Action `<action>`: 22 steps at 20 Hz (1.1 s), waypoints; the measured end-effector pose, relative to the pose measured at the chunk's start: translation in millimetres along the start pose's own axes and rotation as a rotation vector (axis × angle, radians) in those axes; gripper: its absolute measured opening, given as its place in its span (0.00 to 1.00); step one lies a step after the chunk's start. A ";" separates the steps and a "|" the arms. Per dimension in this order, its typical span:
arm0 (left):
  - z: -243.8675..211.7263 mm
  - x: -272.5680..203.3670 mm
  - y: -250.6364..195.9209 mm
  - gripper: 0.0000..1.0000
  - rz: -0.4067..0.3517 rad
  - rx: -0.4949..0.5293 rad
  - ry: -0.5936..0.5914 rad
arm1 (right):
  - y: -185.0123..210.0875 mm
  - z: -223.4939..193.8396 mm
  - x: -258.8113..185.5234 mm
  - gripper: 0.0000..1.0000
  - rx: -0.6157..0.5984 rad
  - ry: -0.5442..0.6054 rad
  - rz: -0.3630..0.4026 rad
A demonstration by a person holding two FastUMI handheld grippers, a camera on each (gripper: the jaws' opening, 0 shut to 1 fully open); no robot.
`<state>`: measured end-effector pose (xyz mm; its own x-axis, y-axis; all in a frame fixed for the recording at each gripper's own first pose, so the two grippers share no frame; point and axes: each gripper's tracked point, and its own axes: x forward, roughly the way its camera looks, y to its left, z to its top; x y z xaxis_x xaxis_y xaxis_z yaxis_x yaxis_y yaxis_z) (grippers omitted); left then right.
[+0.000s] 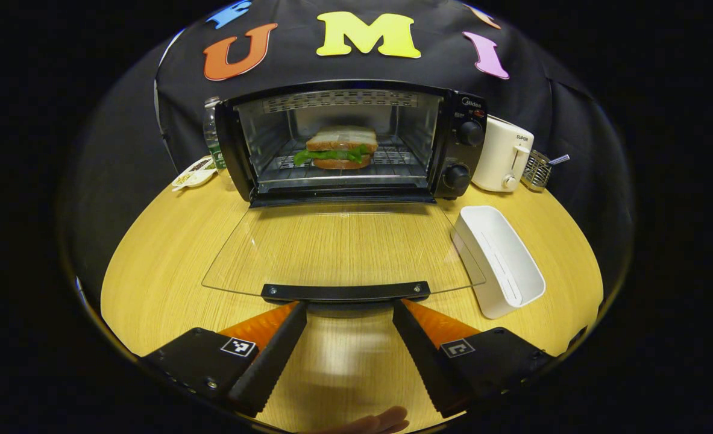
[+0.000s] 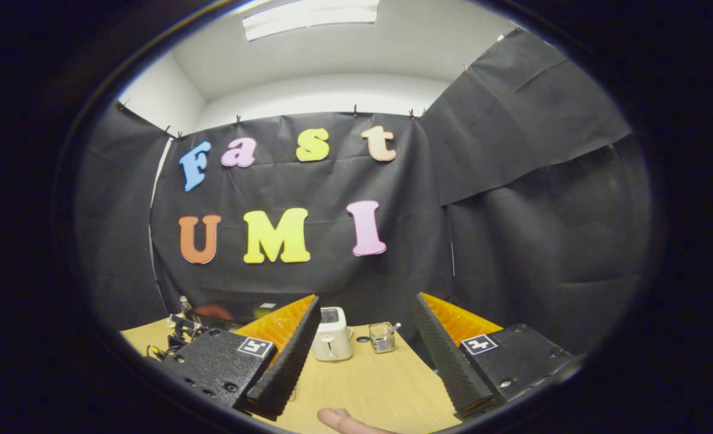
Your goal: Open the electric oven with the left hand, put the food in, and close the electric oven.
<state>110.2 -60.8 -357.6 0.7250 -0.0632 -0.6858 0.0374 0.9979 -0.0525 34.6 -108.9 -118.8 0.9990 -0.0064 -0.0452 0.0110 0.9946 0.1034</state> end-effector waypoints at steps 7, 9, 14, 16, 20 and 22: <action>21.5 -14.3 0.3 0.95 0.004 0.007 -0.047 | 1.8 -2.9 0.0 0.98 -0.004 0.010 -0.001; 30.9 -17.7 3.0 0.95 0.007 0.007 -0.059 | 2.3 -1.7 -0.2 0.98 -0.007 0.007 0.001; 56.6 -29.6 2.2 0.94 0.011 0.025 -0.099 | -0.6 -8.9 0.8 0.98 -0.011 0.021 -0.002; 66.1 -37.1 -2.8 0.94 0.012 0.034 -0.116 | -0.7 -10.5 0.0 0.98 -0.009 0.033 0.004; 88.5 -39.2 -2.6 0.95 0.017 0.049 -0.145 | -4.0 -9.7 -2.5 0.86 -0.017 0.029 -0.004; 100.6 -41.0 -2.5 0.96 0.026 0.062 -0.161 | -4.5 -8.0 -4.2 0.86 -0.024 0.024 -0.006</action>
<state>149.5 -59.4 -256.3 0.8271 -0.0394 -0.5607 0.0559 0.9984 0.0124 30.0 -112.5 -127.0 0.9975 -0.0099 -0.0697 0.0154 0.9968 0.0791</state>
